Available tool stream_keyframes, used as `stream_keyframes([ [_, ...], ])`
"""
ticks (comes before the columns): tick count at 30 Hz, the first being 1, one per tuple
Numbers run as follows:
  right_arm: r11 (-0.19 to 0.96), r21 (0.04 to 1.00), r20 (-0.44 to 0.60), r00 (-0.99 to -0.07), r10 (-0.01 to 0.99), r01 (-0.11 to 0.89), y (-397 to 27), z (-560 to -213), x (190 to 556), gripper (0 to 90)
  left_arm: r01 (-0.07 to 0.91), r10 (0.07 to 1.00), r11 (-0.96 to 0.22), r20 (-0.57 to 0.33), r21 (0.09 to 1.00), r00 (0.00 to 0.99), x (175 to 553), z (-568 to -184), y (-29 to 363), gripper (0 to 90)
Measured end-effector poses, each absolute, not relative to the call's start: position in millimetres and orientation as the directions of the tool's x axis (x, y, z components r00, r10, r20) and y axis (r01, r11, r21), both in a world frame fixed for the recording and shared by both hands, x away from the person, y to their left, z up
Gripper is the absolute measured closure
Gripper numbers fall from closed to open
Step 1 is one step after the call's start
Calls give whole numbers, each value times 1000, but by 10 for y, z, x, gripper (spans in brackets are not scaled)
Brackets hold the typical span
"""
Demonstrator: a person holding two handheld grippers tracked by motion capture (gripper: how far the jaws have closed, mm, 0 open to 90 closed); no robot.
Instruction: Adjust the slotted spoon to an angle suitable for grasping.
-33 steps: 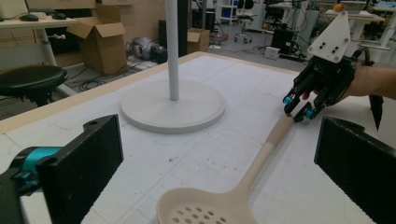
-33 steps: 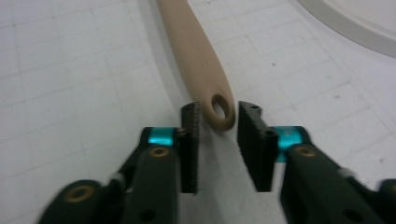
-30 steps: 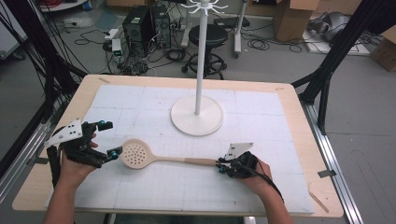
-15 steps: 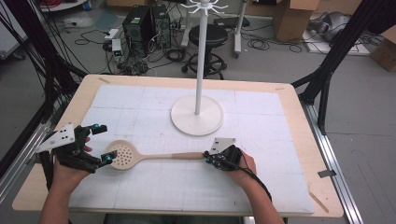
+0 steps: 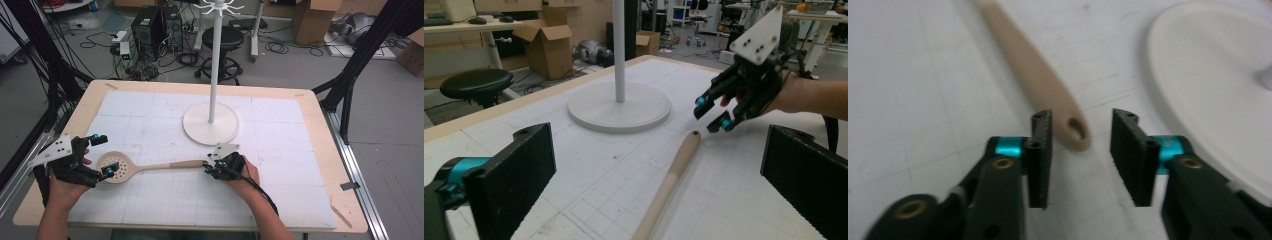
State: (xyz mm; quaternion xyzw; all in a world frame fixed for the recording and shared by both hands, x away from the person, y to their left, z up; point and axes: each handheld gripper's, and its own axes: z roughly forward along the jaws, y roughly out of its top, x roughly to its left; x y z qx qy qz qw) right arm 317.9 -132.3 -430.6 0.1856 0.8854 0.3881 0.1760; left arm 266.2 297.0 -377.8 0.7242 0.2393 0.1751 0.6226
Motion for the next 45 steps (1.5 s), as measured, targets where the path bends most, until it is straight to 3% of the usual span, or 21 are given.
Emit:
stream_keyframes([
  [2, 594, 777, -141, -862, 487, 208, -1387, -4267, 3166, 539, 129, 563, -114, -43, 985, 825, 2671, -3777, 2965, 17],
  [3, 542, 814, -132, -841, 525, 210, -1530, -4195, 3129, 471, 129, 560, -115, -43, 985, 827, 2687, -3775, 2944, 17],
  [11, 378, 890, -66, -750, 658, 253, -2152, -4064, 3036, 362, 130, 549, -132, -37, 983, 835, 2745, -3748, 2855, 17],
  [17, 239, 920, 43, -685, 727, 312, -2533, -4063, 3072, 220, 134, 543, -143, -35, 981, 839, 2793, -3752, 2821, 17],
  [29, 199, 945, 45, -708, 705, 258, -2640, -3982, 2976, 160, 140, 527, -134, -49, 981, 848, 2875, -3755, 2767, 17],
  [45, 157, 946, 87, -689, 720, 284, -2805, -4000, 2949, 119, 149, 497, -143, -59, 979, 866, 2942, -3771, 2666, 17],
])
